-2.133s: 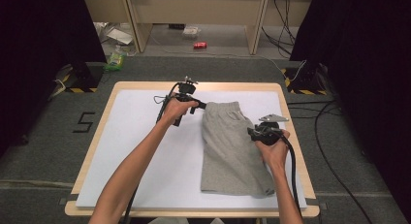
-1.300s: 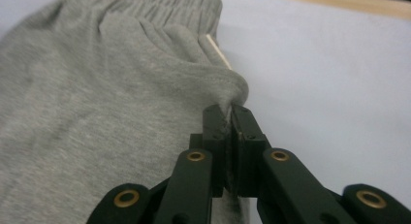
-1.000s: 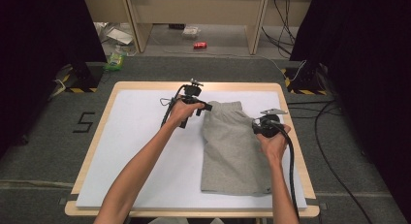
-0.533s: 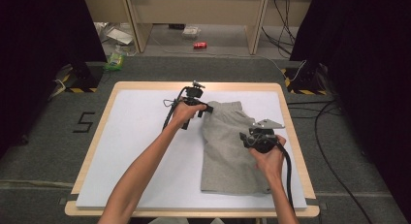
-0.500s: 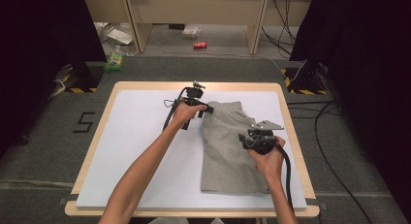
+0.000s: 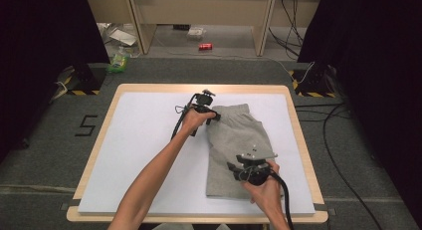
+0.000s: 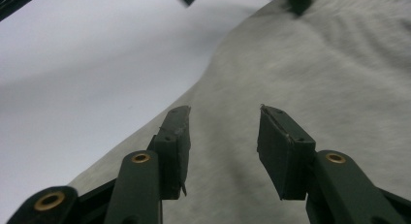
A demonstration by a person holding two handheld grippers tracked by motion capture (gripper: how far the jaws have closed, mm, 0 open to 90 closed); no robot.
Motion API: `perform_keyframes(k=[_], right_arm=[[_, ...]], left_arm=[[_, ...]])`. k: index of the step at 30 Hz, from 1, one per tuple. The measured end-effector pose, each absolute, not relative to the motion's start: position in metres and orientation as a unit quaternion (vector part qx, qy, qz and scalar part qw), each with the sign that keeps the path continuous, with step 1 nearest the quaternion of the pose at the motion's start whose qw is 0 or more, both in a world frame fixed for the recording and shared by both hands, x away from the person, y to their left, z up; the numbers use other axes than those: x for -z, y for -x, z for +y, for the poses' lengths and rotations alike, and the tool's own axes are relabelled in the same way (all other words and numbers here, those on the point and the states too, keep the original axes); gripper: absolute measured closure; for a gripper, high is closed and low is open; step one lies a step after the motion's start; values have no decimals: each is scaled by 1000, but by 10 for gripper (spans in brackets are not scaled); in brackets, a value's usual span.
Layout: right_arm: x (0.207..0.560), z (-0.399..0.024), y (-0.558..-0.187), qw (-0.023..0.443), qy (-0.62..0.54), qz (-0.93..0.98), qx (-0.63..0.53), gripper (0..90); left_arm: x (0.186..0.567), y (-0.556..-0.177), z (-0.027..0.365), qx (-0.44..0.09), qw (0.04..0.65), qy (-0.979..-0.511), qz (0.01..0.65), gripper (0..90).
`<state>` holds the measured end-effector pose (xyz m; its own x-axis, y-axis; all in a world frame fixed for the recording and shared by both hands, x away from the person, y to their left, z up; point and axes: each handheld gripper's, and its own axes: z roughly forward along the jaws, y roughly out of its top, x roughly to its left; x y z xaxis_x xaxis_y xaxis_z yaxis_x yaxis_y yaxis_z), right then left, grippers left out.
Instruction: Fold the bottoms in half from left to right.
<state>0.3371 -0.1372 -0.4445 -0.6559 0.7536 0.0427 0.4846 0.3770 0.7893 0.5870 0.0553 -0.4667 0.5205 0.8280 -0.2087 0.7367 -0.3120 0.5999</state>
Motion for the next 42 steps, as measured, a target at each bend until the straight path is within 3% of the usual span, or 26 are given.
perform_keyframes(k=[13, 32, 42], right_arm=[[468, -102, -305, 117, -343, 837, -411, 510], [480, -88, -289, 112, -332, 846, -402, 485], [487, -86, -289, 122, -336, 848, -391, 483]], left_arm=[[470, -591, 53, -71, 337, -806, 483, 559], [467, -591, 48, -89, 330, -819, 461, 685], [467, -591, 45, -99, 329, -819, 459, 694]])
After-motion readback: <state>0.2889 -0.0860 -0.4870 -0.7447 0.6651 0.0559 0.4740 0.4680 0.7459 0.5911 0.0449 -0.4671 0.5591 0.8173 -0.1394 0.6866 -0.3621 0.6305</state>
